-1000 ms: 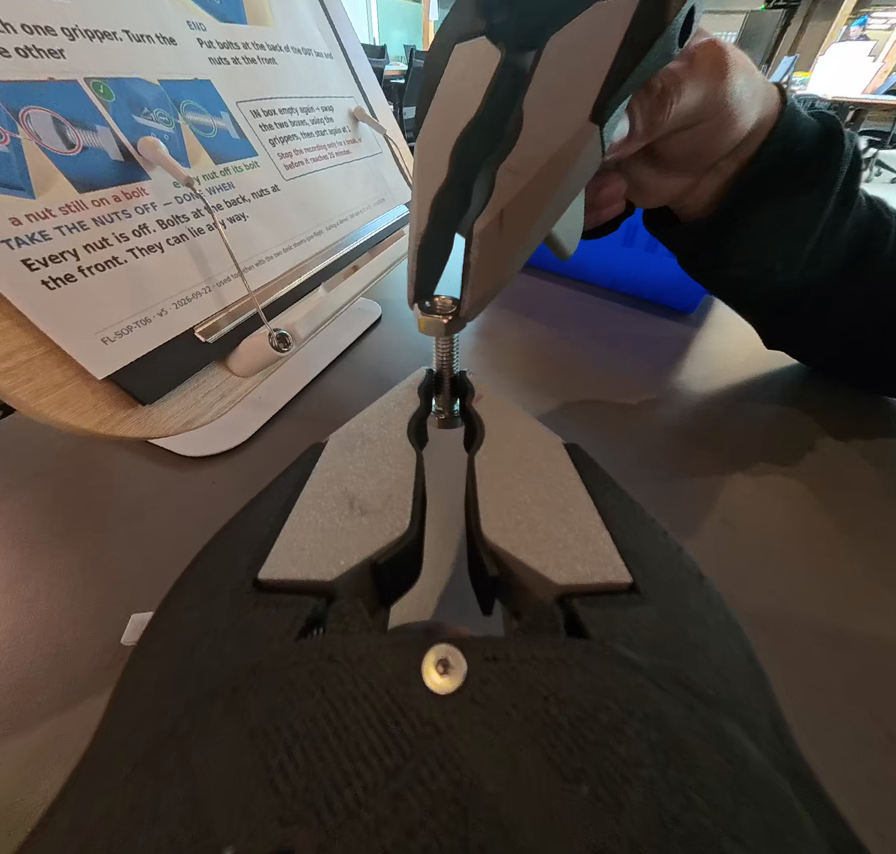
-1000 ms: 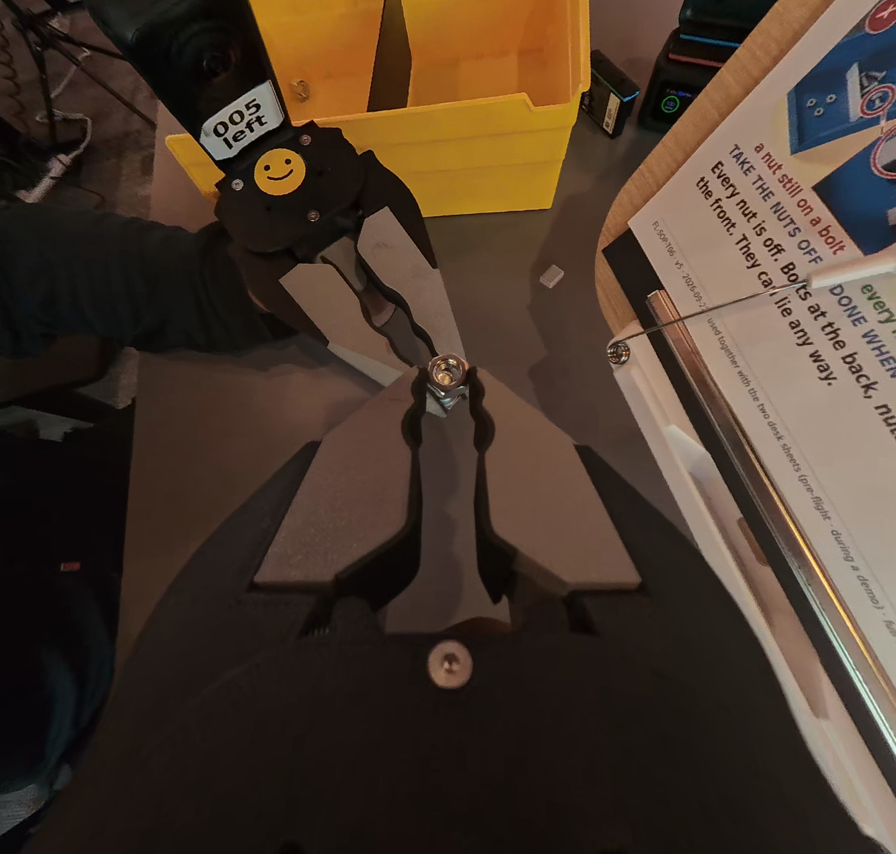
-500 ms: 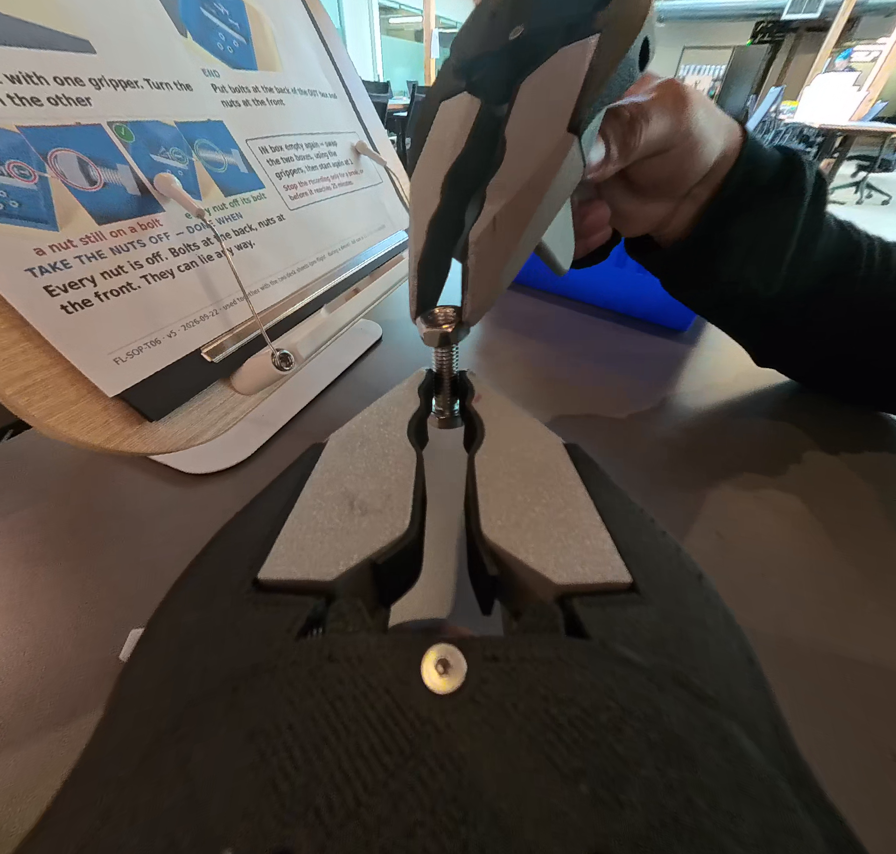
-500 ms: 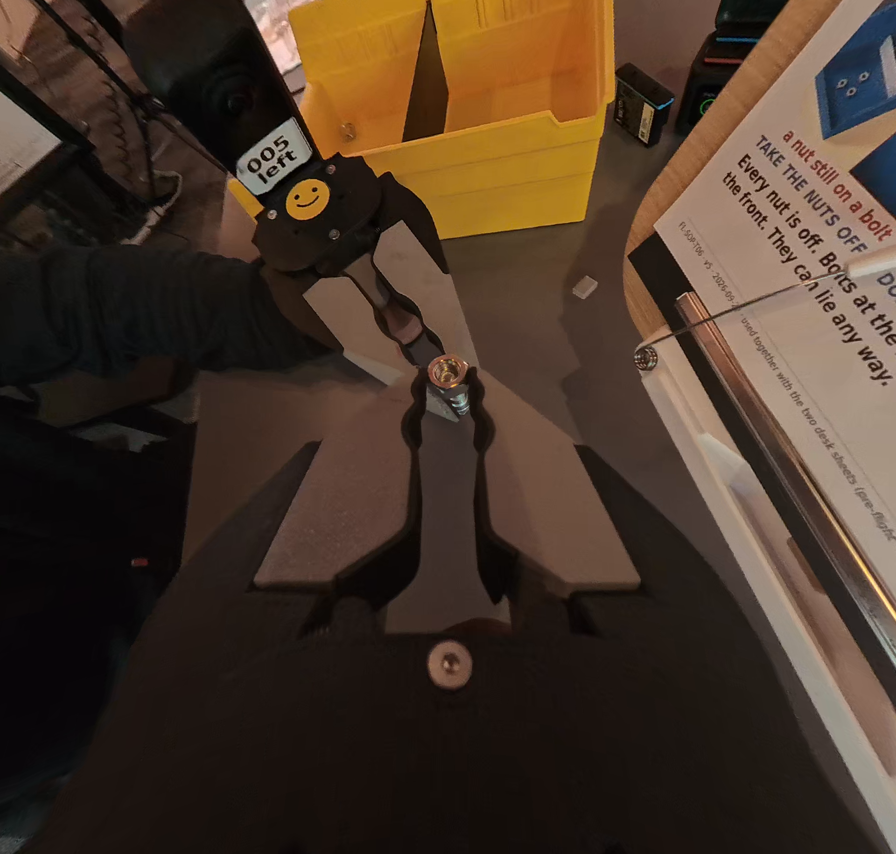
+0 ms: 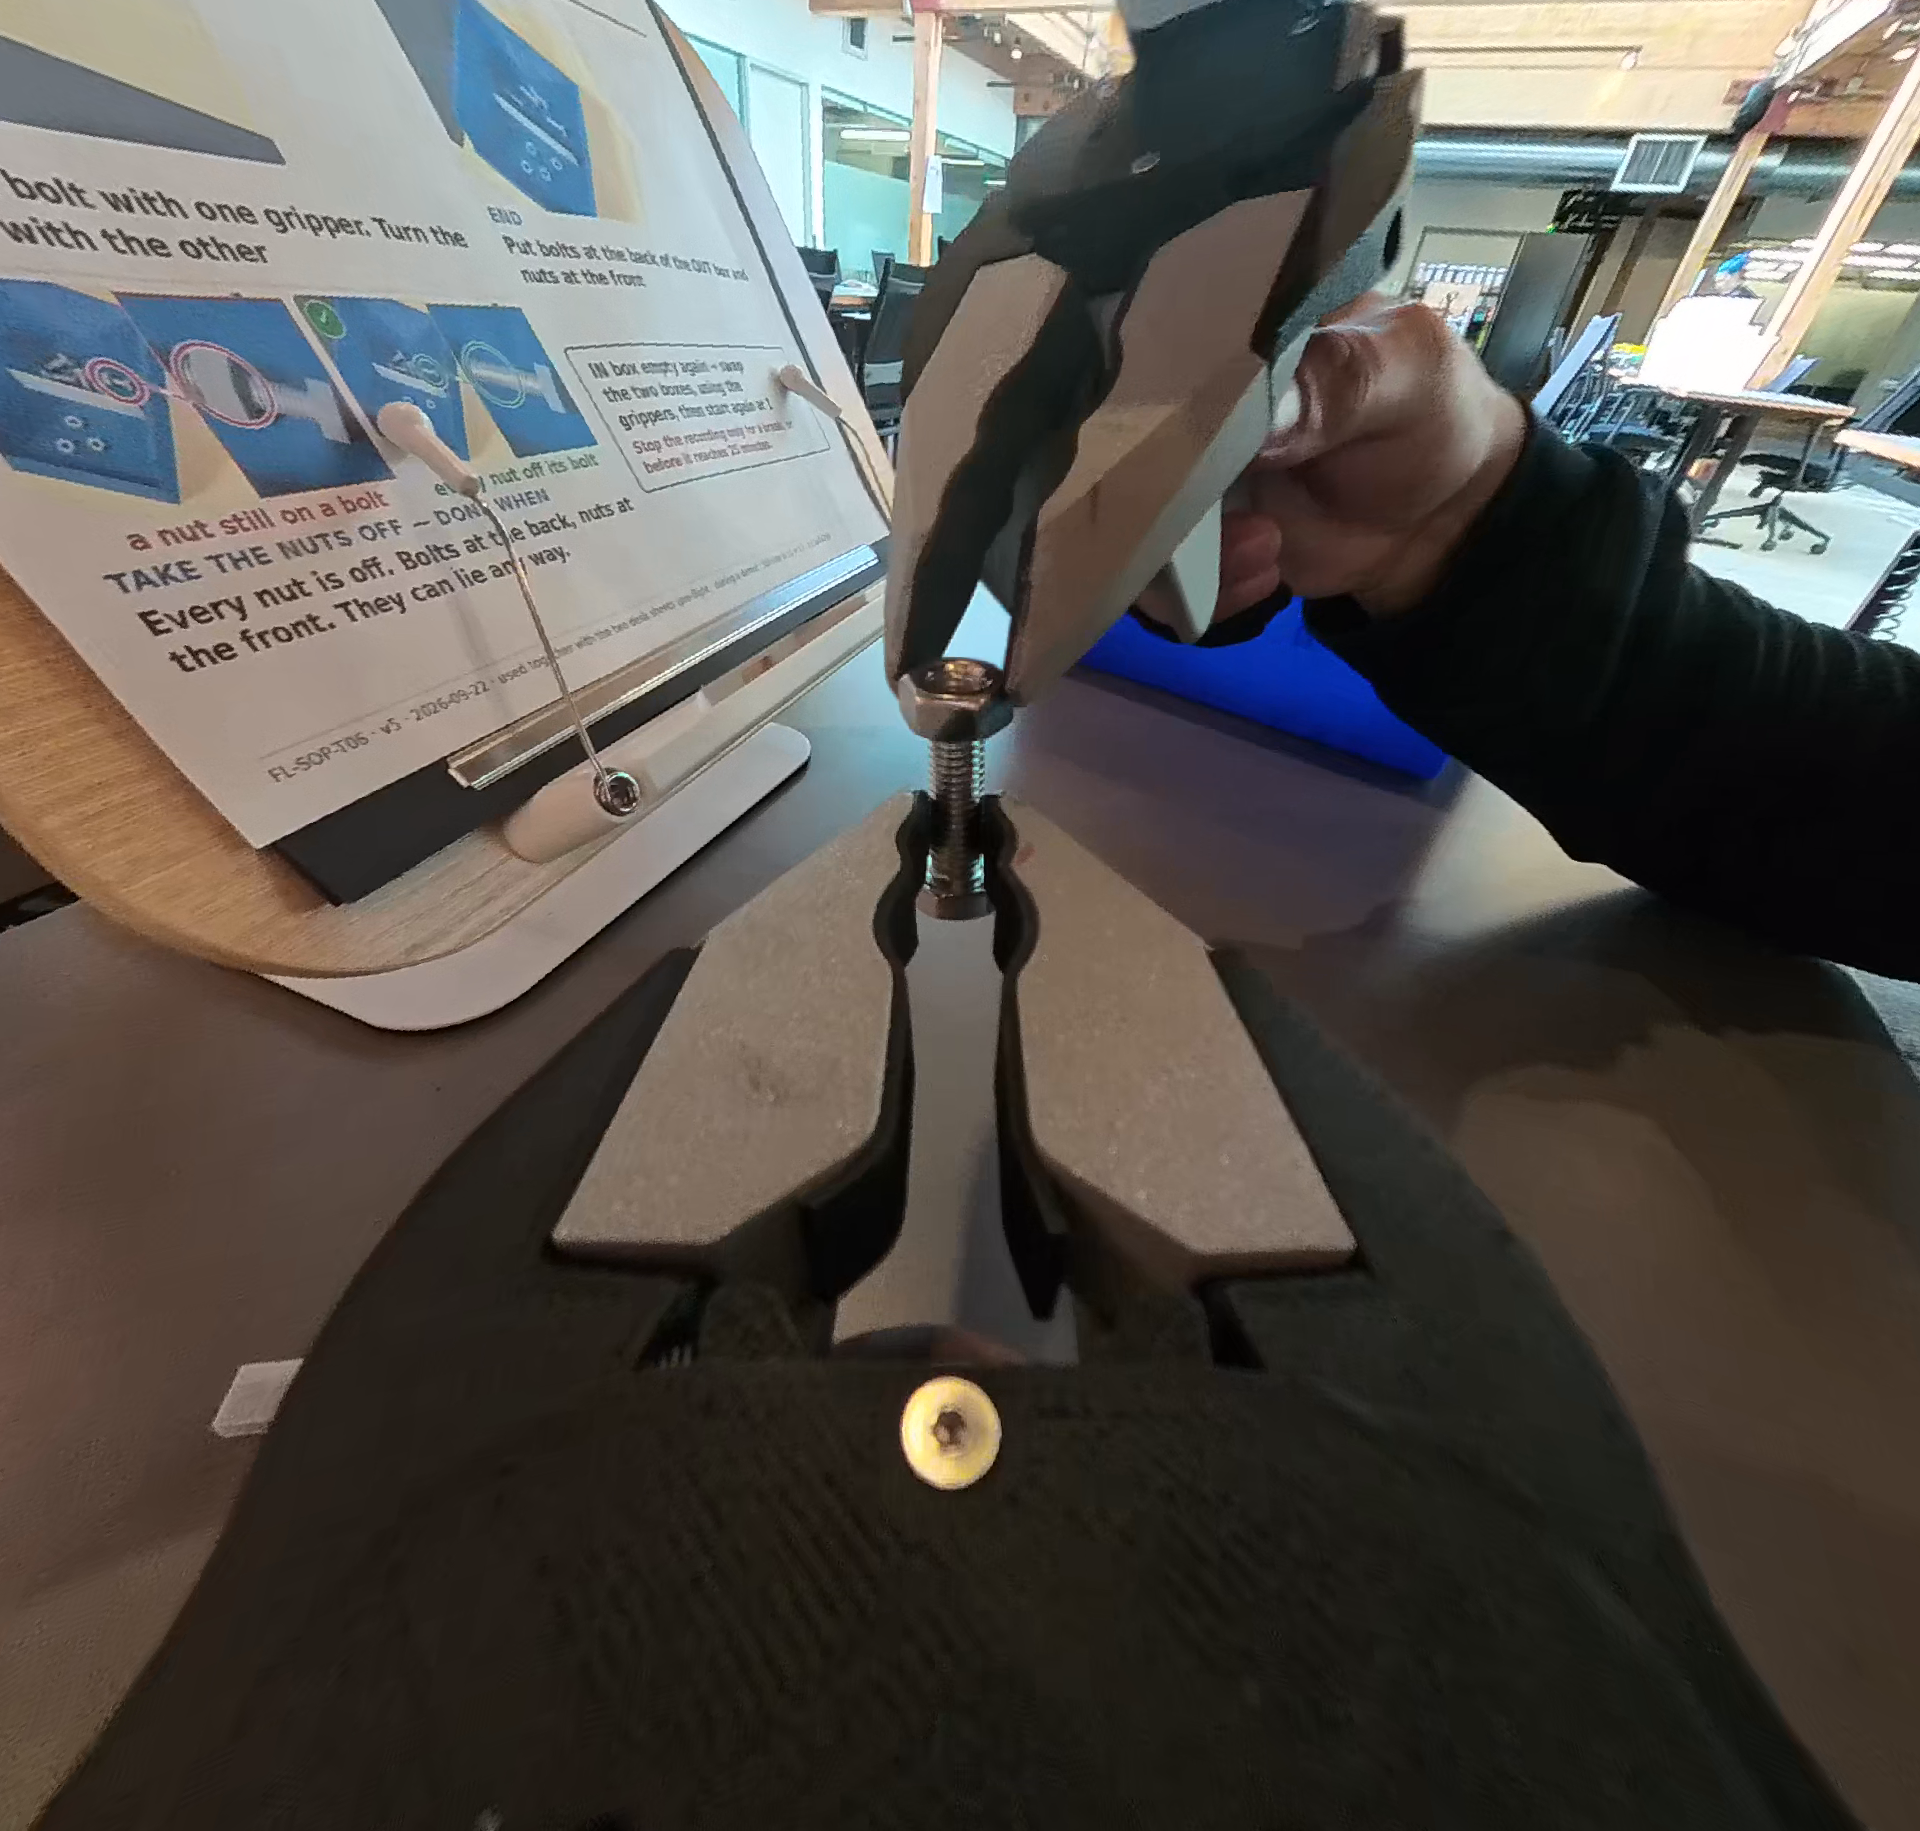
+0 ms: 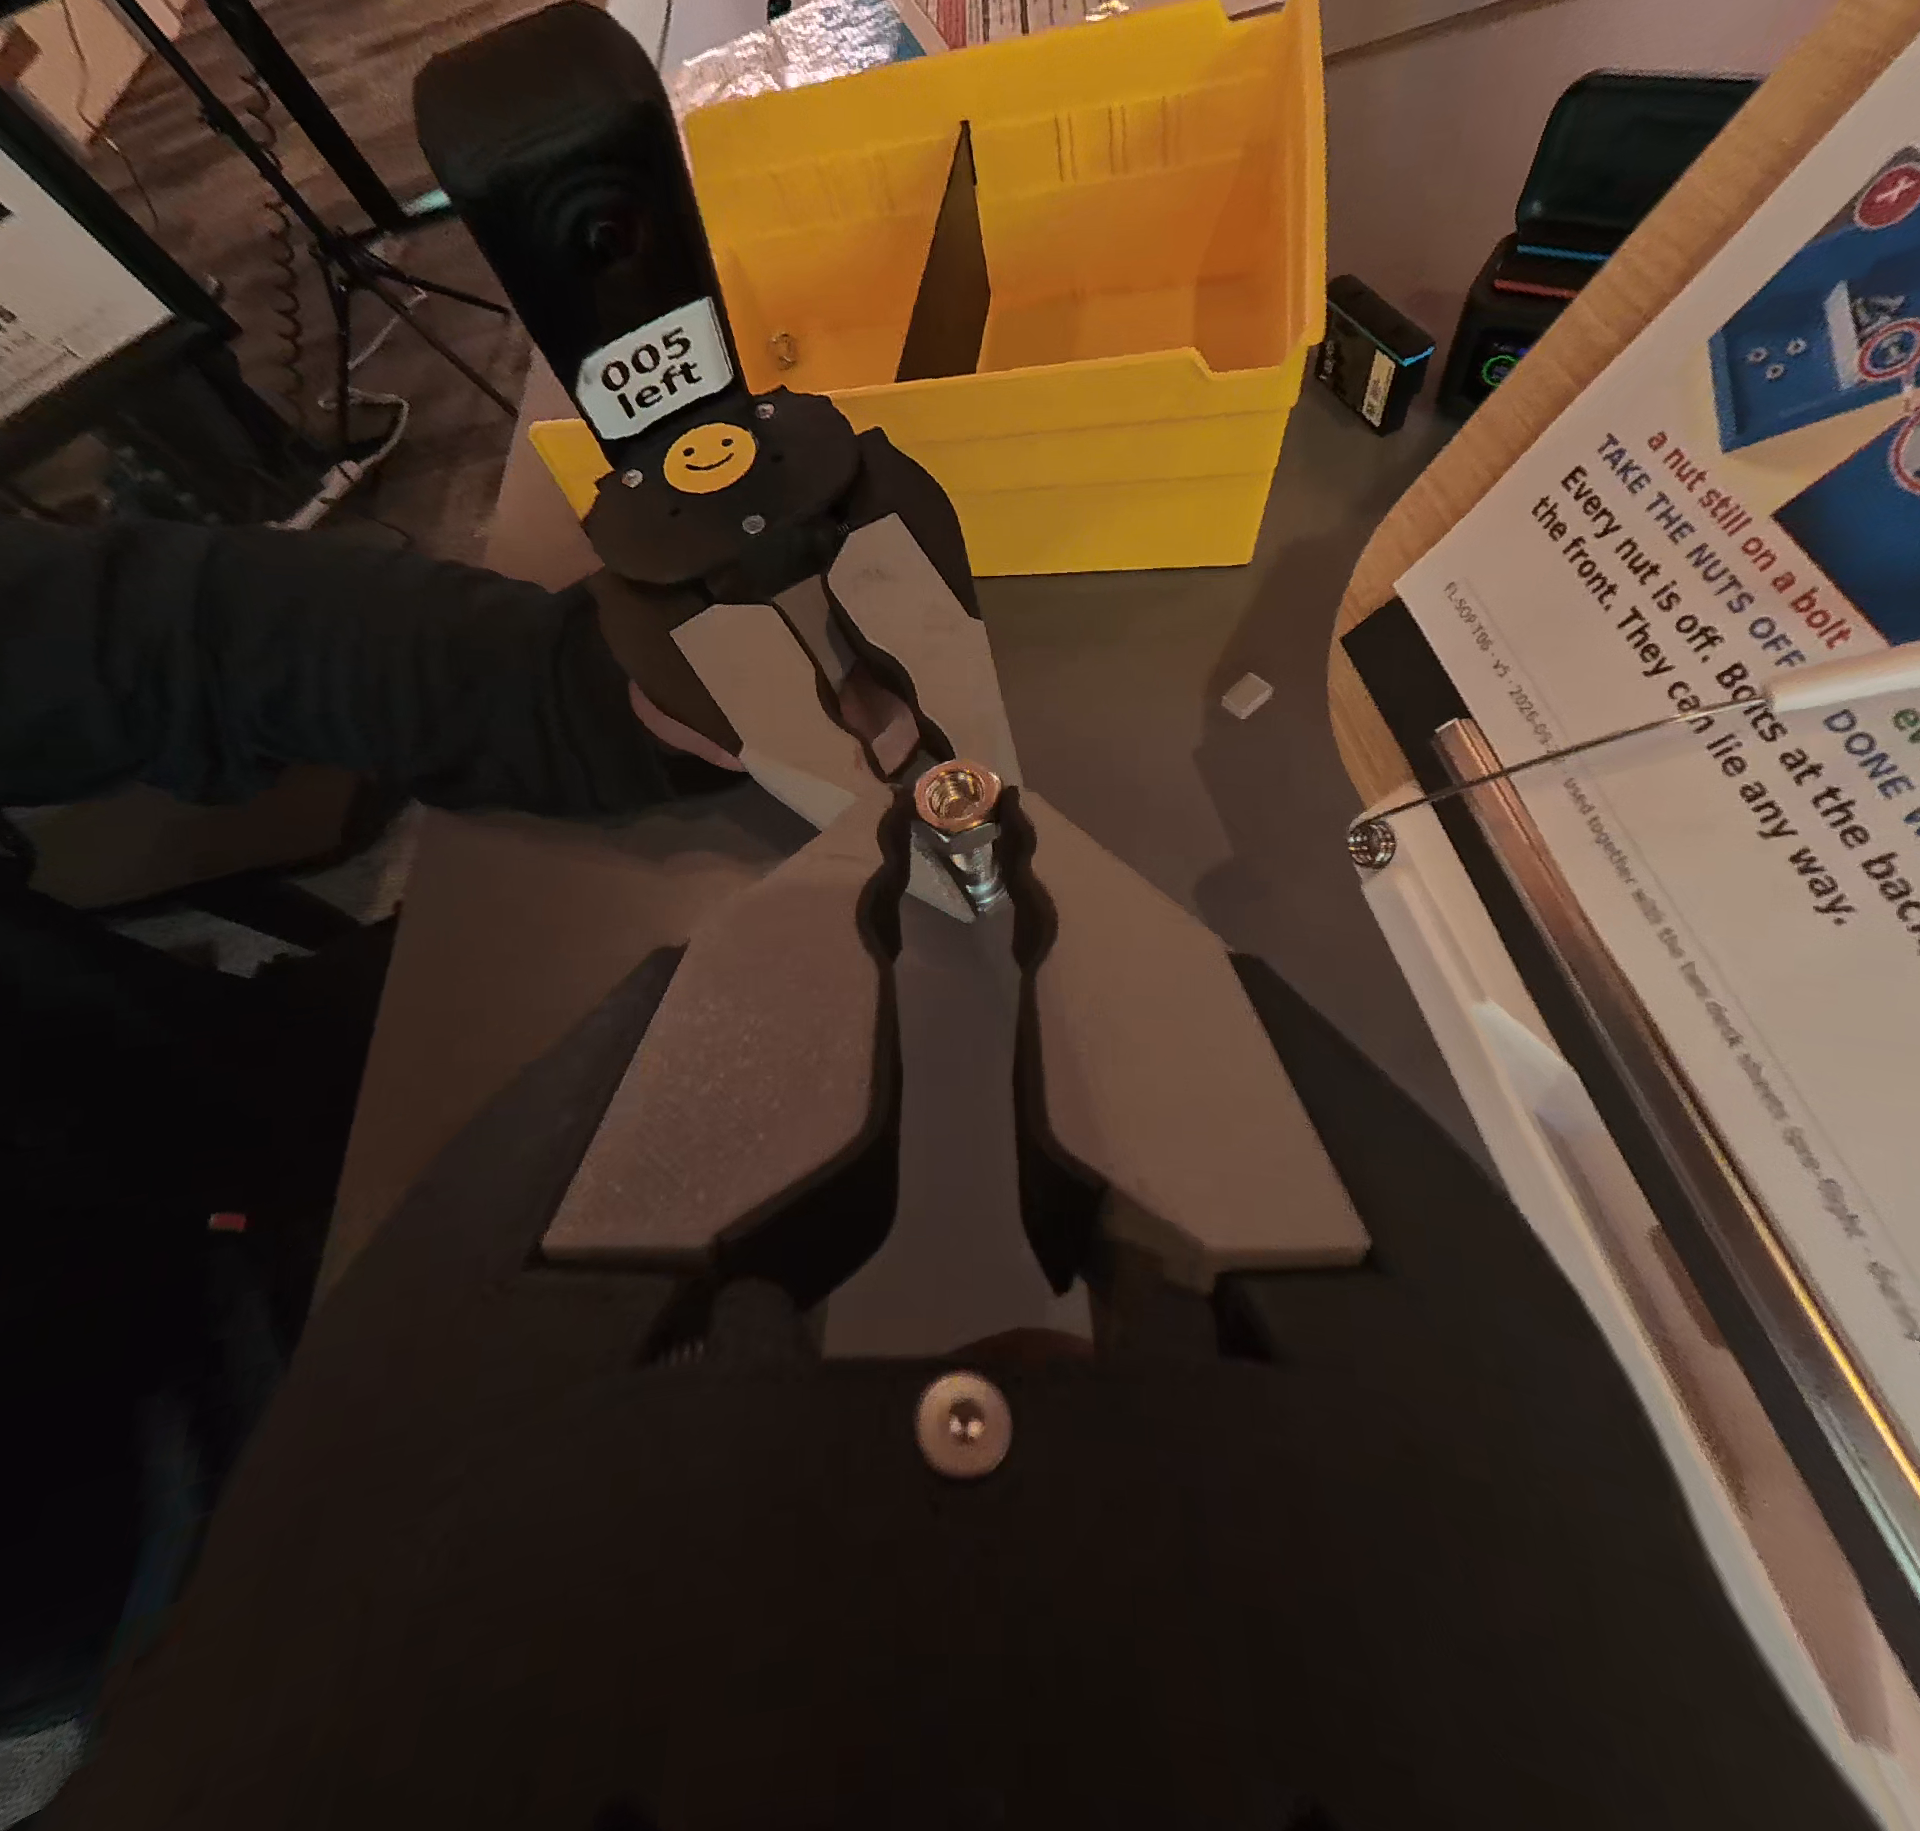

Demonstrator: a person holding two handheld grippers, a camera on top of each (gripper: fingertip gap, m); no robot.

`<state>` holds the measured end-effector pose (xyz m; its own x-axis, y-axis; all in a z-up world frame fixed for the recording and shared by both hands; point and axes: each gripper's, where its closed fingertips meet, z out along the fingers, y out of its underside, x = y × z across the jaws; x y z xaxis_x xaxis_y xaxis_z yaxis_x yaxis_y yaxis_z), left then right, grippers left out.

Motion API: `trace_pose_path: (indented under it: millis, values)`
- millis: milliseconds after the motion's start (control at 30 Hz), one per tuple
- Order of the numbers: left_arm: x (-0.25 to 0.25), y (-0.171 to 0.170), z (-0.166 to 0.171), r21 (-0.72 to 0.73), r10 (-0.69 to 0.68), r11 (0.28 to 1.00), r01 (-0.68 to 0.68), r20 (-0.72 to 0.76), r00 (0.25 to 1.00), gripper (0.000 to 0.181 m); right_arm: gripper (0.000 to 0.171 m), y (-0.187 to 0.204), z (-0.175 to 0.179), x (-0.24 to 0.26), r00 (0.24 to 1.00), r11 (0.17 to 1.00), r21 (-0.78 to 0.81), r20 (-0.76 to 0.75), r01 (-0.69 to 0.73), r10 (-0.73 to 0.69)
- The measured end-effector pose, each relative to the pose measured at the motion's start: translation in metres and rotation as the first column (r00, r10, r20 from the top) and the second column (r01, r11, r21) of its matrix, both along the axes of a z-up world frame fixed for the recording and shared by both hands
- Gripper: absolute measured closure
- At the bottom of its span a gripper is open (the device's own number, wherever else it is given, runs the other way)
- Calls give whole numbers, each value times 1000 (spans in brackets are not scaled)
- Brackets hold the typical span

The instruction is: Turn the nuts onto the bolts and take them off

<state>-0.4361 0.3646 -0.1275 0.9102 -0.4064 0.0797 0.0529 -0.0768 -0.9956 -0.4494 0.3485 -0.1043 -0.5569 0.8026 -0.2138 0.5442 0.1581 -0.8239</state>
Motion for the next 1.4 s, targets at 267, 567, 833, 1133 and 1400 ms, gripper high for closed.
trace_pose_path:
  millis: [267,567,833,1133,1400]
  values:
    - [-3,3,-7,-29,47,998,-49,-61,997,174,157,5,-7,-1,1000,995,103,-6,18,-17]
    - [0,3,-8,-30,34,999,-36,-70,997,174,157,5,-9,2,1000,1000,14,31,2,-3]
    - [1,3,-8,-29,32,999,-35,-71,997,174,151,6,-13,3,997,998,-64,72,-6,10]
    - [-3,5,-12,-49,44,998,-47,-53,998,174,156,7,-14,1,999,1000,13,52,7,-8]
    - [-4,7,-16,-69,46,996,-51,-62,997,174,156,14,-14,-2,998,999,9,46,40,-40]
